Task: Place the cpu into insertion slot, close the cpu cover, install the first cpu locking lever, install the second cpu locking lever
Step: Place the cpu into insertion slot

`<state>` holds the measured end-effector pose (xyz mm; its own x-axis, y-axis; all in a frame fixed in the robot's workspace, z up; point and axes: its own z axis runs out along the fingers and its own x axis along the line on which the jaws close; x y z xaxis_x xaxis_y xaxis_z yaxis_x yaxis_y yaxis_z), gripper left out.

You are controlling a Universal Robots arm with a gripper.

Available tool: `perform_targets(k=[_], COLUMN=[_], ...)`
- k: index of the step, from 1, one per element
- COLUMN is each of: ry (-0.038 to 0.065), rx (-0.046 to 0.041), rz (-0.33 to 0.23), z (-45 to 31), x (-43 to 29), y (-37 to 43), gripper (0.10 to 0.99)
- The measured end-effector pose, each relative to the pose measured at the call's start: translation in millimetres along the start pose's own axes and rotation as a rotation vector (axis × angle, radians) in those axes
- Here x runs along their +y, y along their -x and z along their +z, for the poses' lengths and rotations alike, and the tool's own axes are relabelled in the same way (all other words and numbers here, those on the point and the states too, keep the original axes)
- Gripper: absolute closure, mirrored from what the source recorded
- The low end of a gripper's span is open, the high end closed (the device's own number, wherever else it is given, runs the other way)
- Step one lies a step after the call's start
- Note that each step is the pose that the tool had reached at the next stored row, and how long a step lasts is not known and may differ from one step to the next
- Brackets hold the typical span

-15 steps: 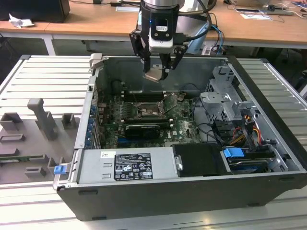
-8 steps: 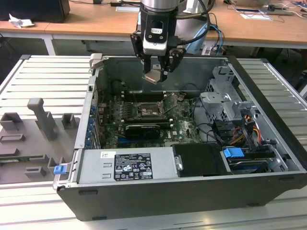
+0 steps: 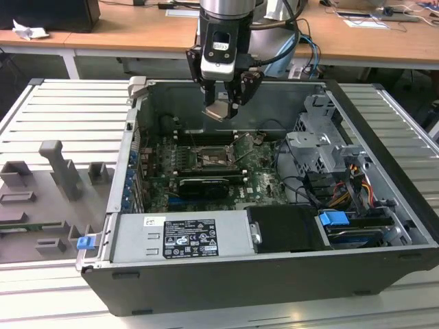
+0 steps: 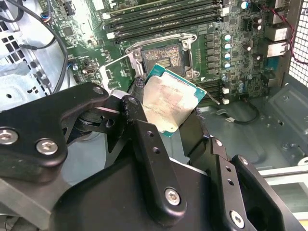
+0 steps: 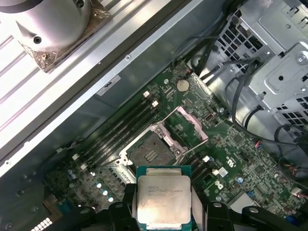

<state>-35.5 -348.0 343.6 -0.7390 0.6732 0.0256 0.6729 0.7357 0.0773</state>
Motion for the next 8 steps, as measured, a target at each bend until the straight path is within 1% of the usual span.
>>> perform_targets(k=[8], ry=[-0.003], rx=[0.0017], rz=[0.027], z=[1.6], x=[-0.1], y=[0.1], gripper=[0.545])
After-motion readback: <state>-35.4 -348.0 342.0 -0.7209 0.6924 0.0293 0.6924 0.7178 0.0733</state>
